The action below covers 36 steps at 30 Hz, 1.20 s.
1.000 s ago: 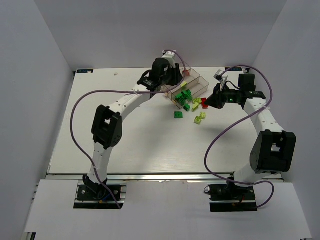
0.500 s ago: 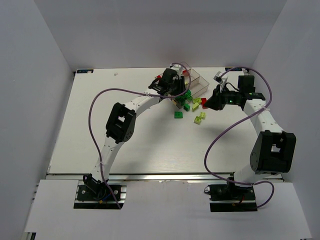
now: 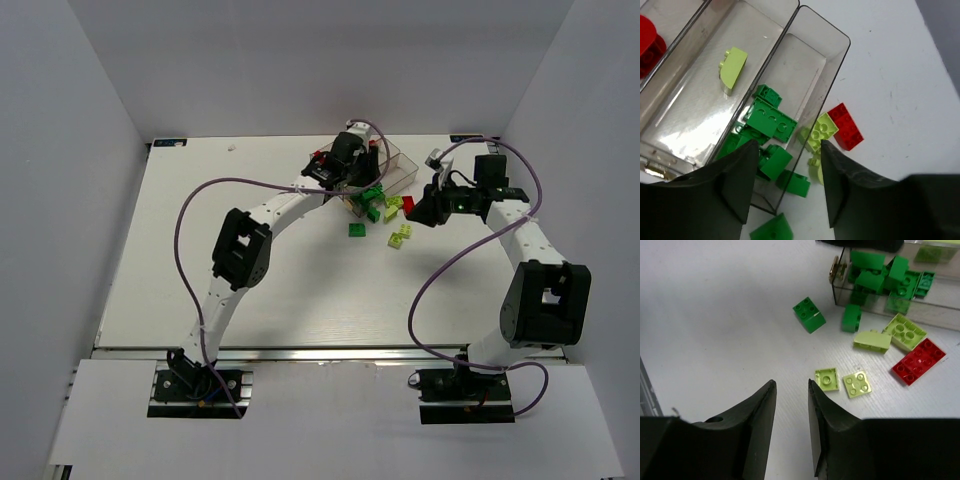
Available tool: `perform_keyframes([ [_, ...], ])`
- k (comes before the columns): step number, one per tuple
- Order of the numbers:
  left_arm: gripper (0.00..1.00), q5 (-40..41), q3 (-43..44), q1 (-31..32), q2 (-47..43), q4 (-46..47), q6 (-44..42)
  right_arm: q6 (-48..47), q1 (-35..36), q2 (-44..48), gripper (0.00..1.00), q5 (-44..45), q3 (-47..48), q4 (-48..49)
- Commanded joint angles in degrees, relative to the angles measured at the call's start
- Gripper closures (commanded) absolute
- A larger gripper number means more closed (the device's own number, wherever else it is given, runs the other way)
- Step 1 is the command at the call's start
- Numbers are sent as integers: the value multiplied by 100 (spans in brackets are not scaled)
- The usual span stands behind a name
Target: Sort the legos into containers by color
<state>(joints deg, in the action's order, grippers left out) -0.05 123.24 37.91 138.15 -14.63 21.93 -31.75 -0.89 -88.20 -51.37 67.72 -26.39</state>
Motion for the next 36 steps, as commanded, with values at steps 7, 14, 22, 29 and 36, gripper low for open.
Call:
perform_keyframes([
  [7, 79, 269, -3232, -257, -3362, 750, 759, 81, 88, -522, 56, 838, 575, -217],
  [14, 5, 916, -6010, -574, -5630, 1060, 1663, 194, 1107, -944, 27, 2429, 865, 519],
  [22, 2, 1833, -6979, -785, -7519, 216, 2069, 977, 1679, -1779, 34, 3678, 1059, 1312],
  [29, 2, 1983, -7770, -794, -8609, -268, 2701, 960, 1917, -2139, 35, 3802, 1023, 1786],
  [36, 2, 2018, -8246, -785, -9112, -303, 3089, 872, 1925, -2517, 36, 3740, 1260, 1884],
])
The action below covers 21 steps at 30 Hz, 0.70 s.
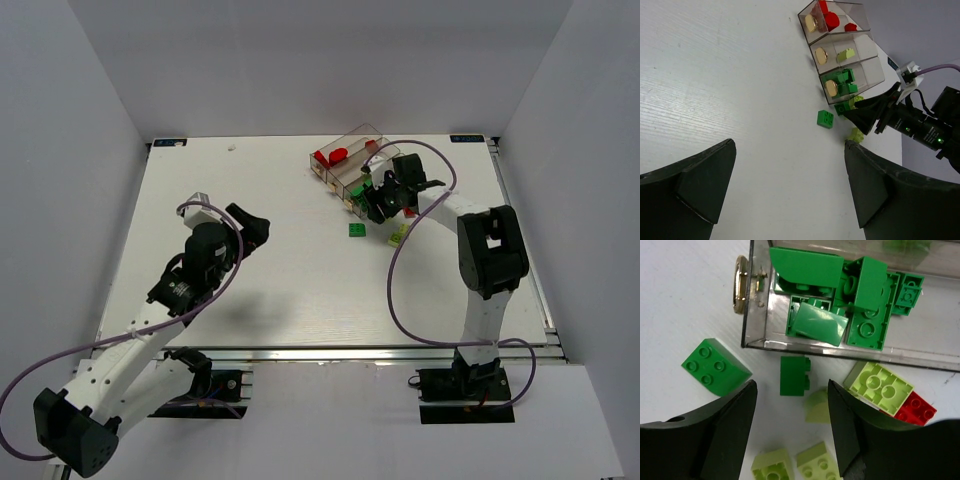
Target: Sort the legos into containers by color
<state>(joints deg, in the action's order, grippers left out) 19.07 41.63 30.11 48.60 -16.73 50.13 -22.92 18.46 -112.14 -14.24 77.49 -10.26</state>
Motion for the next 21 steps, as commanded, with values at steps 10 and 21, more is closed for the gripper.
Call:
perform_keyframes([
  [10, 2, 79, 3, -5, -53, -85, 234, 50, -9, -353, 46, -123, 389, 253],
  [21, 2, -88, -23, -14, 123, 91, 217, 7, -18, -502, 55, -334, 389, 77],
])
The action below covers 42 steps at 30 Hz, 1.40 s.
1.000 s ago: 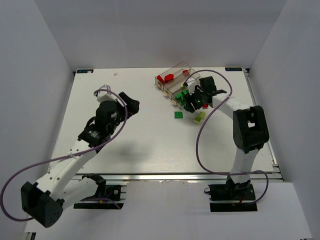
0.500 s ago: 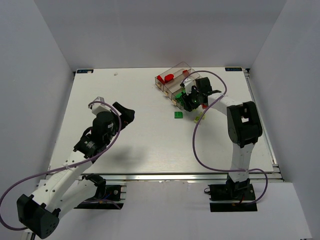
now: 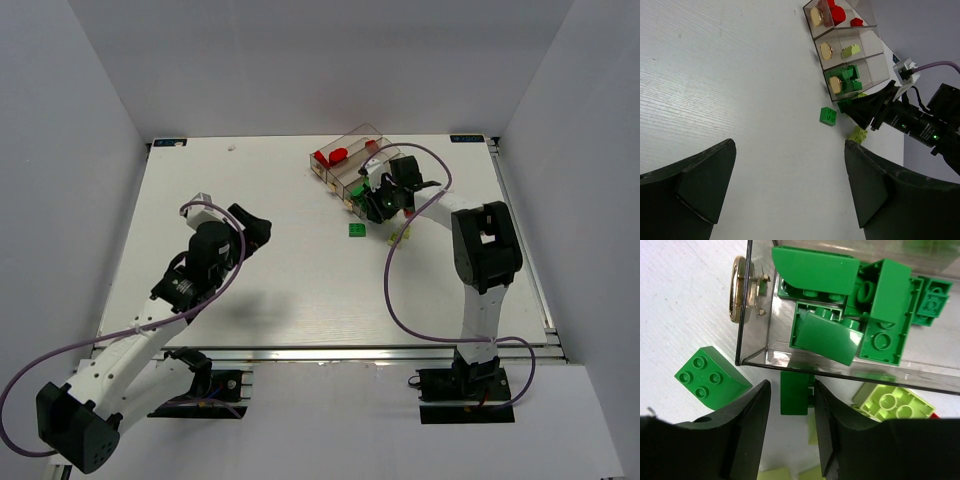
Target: Sort the legos into containers by color
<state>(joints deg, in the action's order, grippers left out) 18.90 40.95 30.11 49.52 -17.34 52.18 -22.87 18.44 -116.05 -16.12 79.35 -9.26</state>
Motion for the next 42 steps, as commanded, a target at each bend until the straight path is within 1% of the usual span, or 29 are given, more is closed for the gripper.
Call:
perform_keyframes([
  [1, 2, -114, 45, -14, 58, 170, 11, 2, -7, -120, 54, -146, 221, -58],
  [4, 2, -184, 36, -14, 111, 240, 20, -33, -7, -198, 50, -102, 300, -181],
  [8, 2, -211, 36, -14, 155, 310, 20, -68, -24, -190, 53, -58, 283, -208],
  [10, 2, -228, 36, -14, 181, 354, 20, -103, -16, -103, 60, -93, 239, -191],
  [11, 2, -255, 36, -14, 190, 363, 20, -112, -24, -50, 65, -128, 160, -138],
  [17, 2, -553, 18, -5, 444, 600, 46, -296, -42, 582, 81, -479, -174, -32],
  [20, 2, -746, 18, -5, 655, 688, 46, -515, -86, 1013, 84, -856, -324, -225],
  [21, 2, -782, 18, -5, 717, 715, 46, -656, -147, 1110, 85, -1058, -280, -574],
  [22, 2, -817, 18, -5, 761, 758, 55, -909, -191, 1294, 87, -1512, -254, -760],
  [23, 2, -852, 10, -5, 831, 794, 64, -990, -252, 1391, 90, -1726, -227, -892],
  [25, 2, -923, -34, -5, 875, 907, 90, -1079, -384, 1637, 93, -2086, -166, -1095],
  [27, 2, -975, -78, -5, 919, 978, 108, -1009, -463, 1822, 95, -2141, -157, -1035],
  [30, 2, -1037, -113, -5, 989, 1066, 169, -658, -516, 1902, 97, -2062, -139, -622],
  [31, 2, -1089, -122, -5, 1007, 1092, 187, -544, -525, 1876, 97, -1879, -113, -352],
  [35, 2, -1274, -140, 4, 1200, 1207, 327, -122, -525, 1490, 100, -1500, 238, 28],
  [39, 2, -1301, -26, 170, 1533, 1251, 337, 265, -551, 718, 100, -1123, 818, 64],
  [42, 2, -1239, 141, 328, 1710, 1163, 240, 301, -569, 329, 99, -955, 1205, 55],
])
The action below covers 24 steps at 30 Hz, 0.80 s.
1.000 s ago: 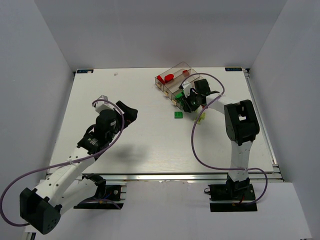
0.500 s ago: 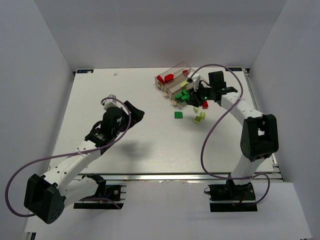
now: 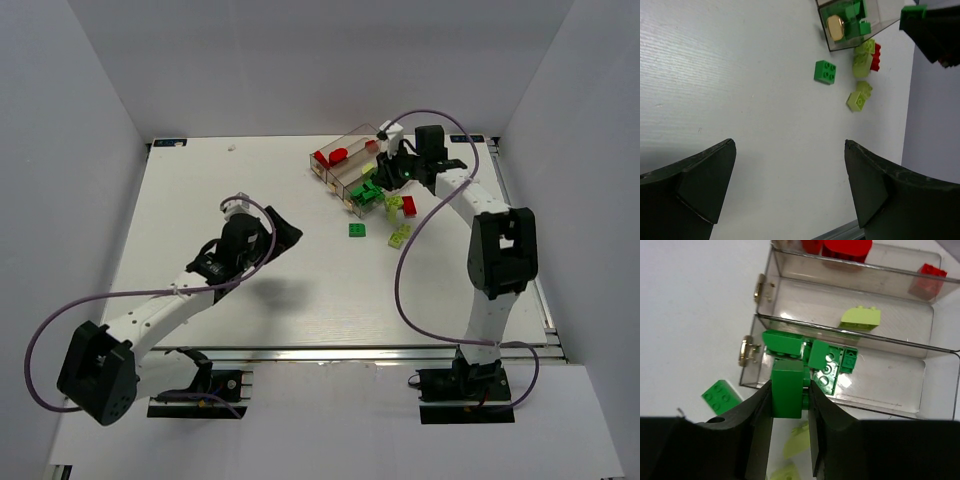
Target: Sort the legos into containers by color
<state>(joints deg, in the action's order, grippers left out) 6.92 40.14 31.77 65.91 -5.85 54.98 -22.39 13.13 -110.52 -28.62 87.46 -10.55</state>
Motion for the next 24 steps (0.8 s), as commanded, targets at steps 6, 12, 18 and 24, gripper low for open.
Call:
perform_keyframes([
  [6, 2, 38, 407, 373, 414, -22, -110, 60, -38, -743, 84, 594, 824, 132],
  [12, 2, 117, 679, 514, 818, -171, -286, -28, -47, -936, 63, 700, 939, 149],
  [18, 2, 205, 1338, 760, 1581, -469, -619, -81, -56, -1086, 49, 770, 1071, 123],
  [24, 4, 222, 2137, 980, 2346, -645, -1093, -29, -143, -928, 46, 465, 1168, -149],
])
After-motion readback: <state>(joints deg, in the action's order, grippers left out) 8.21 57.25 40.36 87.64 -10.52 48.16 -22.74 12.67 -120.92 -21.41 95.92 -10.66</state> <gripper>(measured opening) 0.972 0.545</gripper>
